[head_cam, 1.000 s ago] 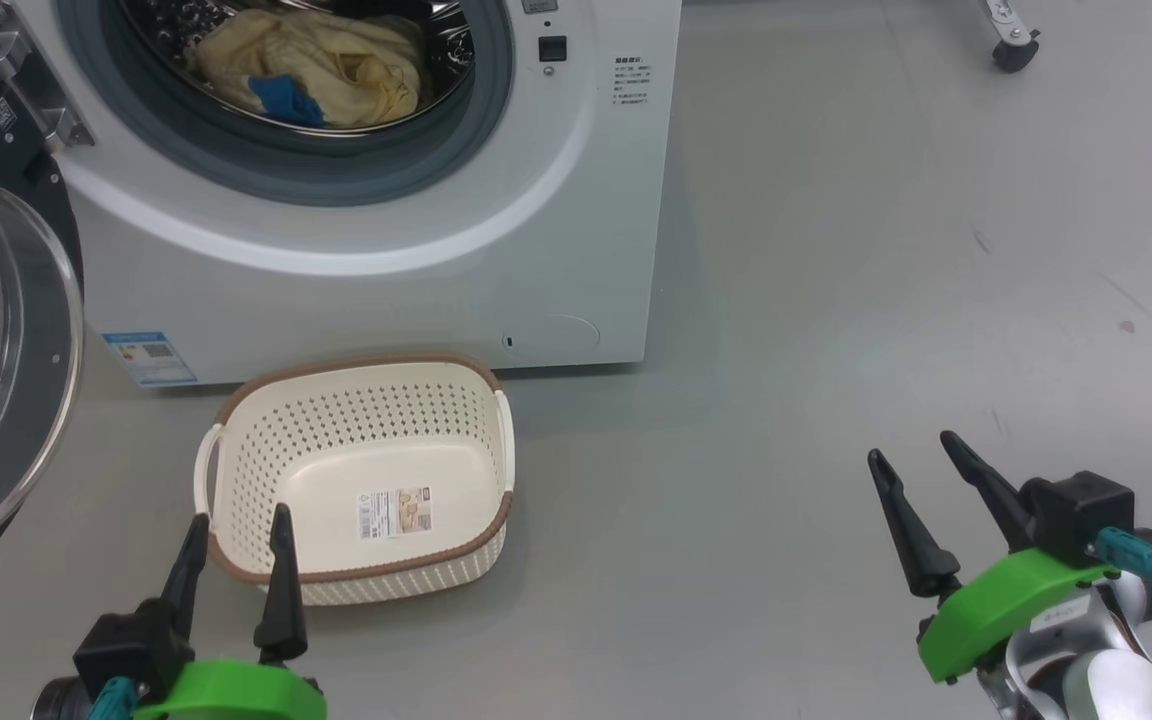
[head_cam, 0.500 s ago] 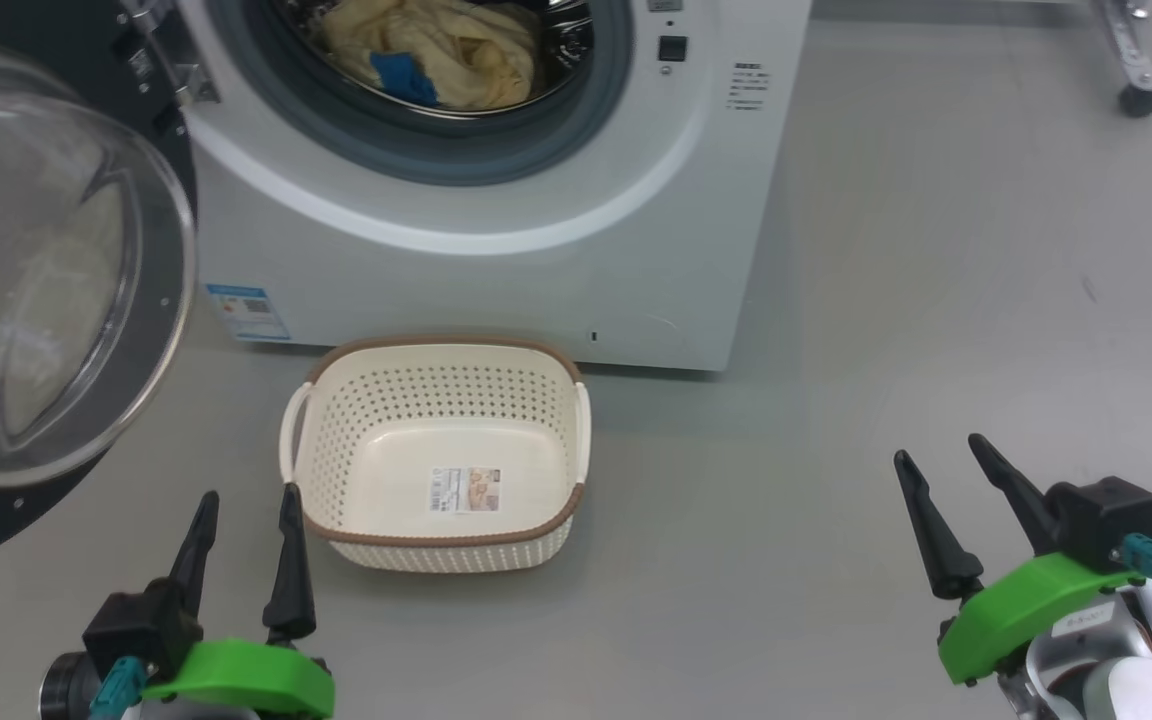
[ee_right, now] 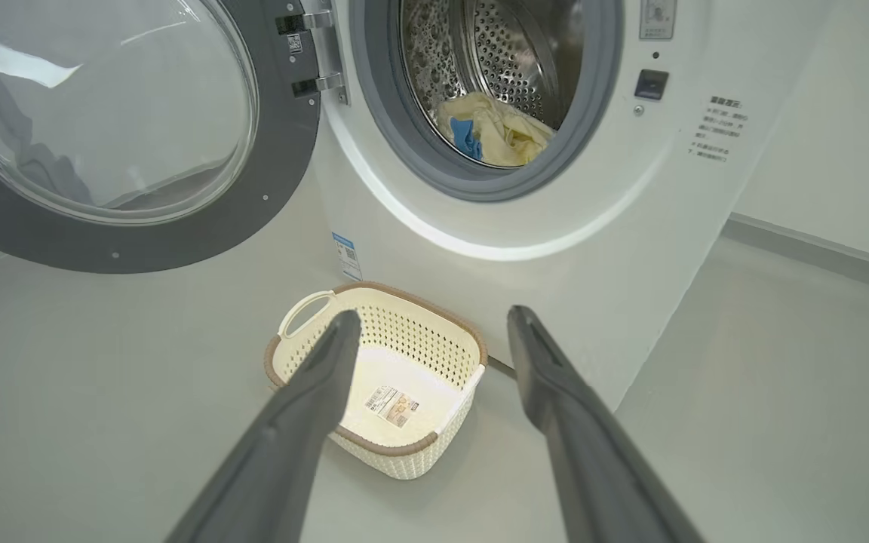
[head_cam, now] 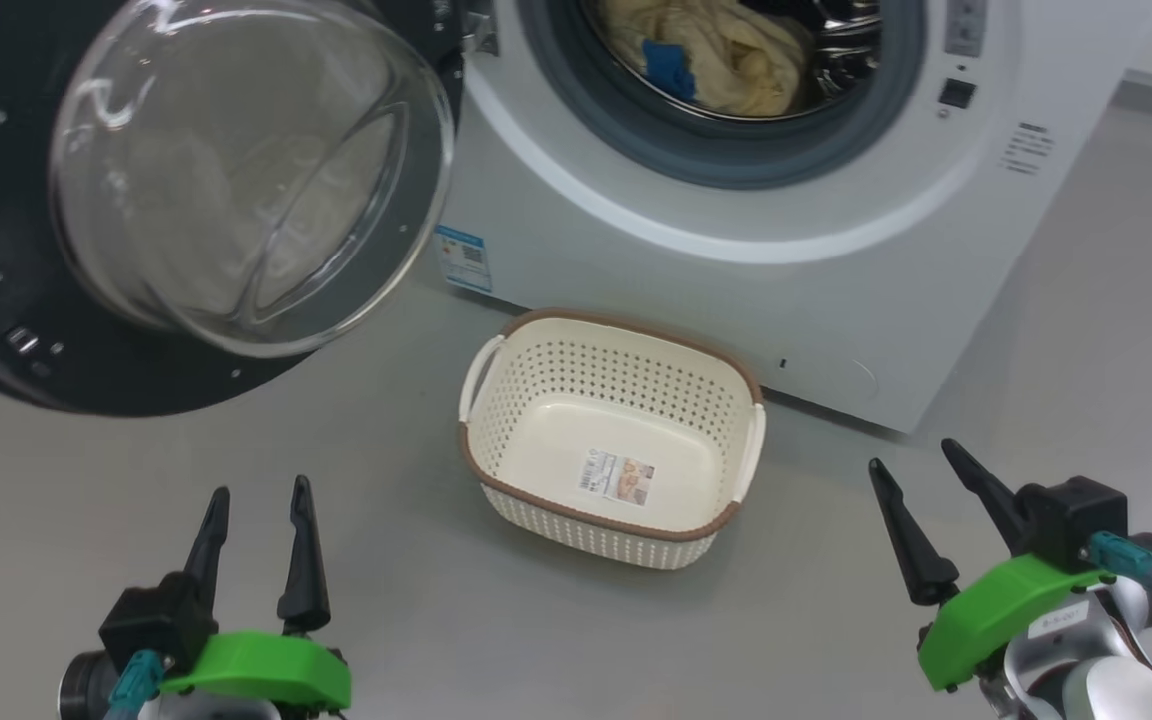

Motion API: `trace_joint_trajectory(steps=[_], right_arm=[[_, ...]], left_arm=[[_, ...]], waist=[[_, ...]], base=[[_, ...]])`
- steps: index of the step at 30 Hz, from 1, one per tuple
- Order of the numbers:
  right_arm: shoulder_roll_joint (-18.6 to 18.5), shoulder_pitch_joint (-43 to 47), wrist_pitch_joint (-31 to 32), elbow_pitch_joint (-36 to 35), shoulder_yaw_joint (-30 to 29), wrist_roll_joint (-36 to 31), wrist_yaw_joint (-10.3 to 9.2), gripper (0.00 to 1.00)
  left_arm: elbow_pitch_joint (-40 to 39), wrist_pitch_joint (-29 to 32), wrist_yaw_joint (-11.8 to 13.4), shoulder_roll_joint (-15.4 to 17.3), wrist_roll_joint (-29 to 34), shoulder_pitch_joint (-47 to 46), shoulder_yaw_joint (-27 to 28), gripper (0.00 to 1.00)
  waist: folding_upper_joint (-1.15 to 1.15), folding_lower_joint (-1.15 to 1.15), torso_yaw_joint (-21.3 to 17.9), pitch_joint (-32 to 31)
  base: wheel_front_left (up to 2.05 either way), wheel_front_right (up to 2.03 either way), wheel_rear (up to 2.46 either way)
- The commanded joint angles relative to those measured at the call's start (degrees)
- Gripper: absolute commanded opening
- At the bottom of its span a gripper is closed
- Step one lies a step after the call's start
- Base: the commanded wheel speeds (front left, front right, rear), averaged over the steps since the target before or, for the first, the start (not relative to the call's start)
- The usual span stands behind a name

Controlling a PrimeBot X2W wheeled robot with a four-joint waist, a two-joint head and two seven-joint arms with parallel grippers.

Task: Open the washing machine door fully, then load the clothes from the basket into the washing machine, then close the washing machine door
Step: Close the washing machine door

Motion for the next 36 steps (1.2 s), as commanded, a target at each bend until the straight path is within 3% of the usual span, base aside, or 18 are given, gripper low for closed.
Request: trace_joint_trajectory(steps=[1, 8, 24, 32, 33, 34, 35, 36], right_arm=[[-0.6, -2.3, 0.1, -2.2, 1.5, -0.4, -0.02, 1.00], [-0.6, -2.5, 0.6, -2.1, 2.6, -0.3, -0.02, 1.00], [-0.6, -4.0, 0.9, -1.4, 4.0, -0.7, -0.02, 1.00], [-0.6, -3.8, 1.0, -1.5, 3.5, -0.9, -0.02, 1.00], [-0.6, -3.8, 1.1, -1.6, 3.5, -1.0, -0.02, 1.00], [-0.6, -3.9, 1.1, -1.6, 3.4, -1.0, -0.02, 1.00], [-0.6, -3.9, 1.1, -1.7, 3.4, -1.0, -0.02, 1.00], [-0.6, -4.0, 1.1, -1.7, 3.4, -1.1, -0.02, 1.00]], left_arm=[[-1.8, -0.8, -0.1, 0.3, 0.8, -0.7, 2.6, 1.00], [-2.0, -0.8, -0.7, -0.4, 1.3, -0.1, 3.7, 1.00], [-2.5, -0.8, -1.6, -2.1, 3.2, 0.6, 6.0, 1.00], [-3.2, -0.8, -3.6, -3.3, 2.8, 0.2, 7.1, 1.00], [-3.5, -0.8, -4.1, -3.6, 2.2, 0.2, 7.4, 0.96], [-4.0, -0.8, -4.6, -4.0, 1.3, 0.2, 7.9, 0.33], [-4.5, -0.8, -5.3, -4.5, 0.1, 0.2, 8.5, 0.00], [-4.9, -0.8, -6.4, -5.1, -2.4, 0.3, 9.1, 0.00]], waist=[[0.00, 0.00, 4.4, -0.6], [0.00, 0.00, 8.2, -0.5], [0.00, 0.00, 8.6, 0.1], [0.00, 0.00, 8.6, 0.3], [0.00, 0.00, 8.6, 0.4], [0.00, 0.00, 8.6, 0.4], [0.00, 0.00, 8.6, 0.5], [0.00, 0.00, 8.7, 0.5]], base=[[0.00, 0.00, 0.00], [0.00, 0.00, 0.00], [0.00, 0.00, 0.00], [0.00, 0.00, 0.00], [0.00, 0.00, 0.00], [0.00, 0.00, 0.00], [0.00, 0.00, 0.00], [0.00, 0.00, 0.00]])
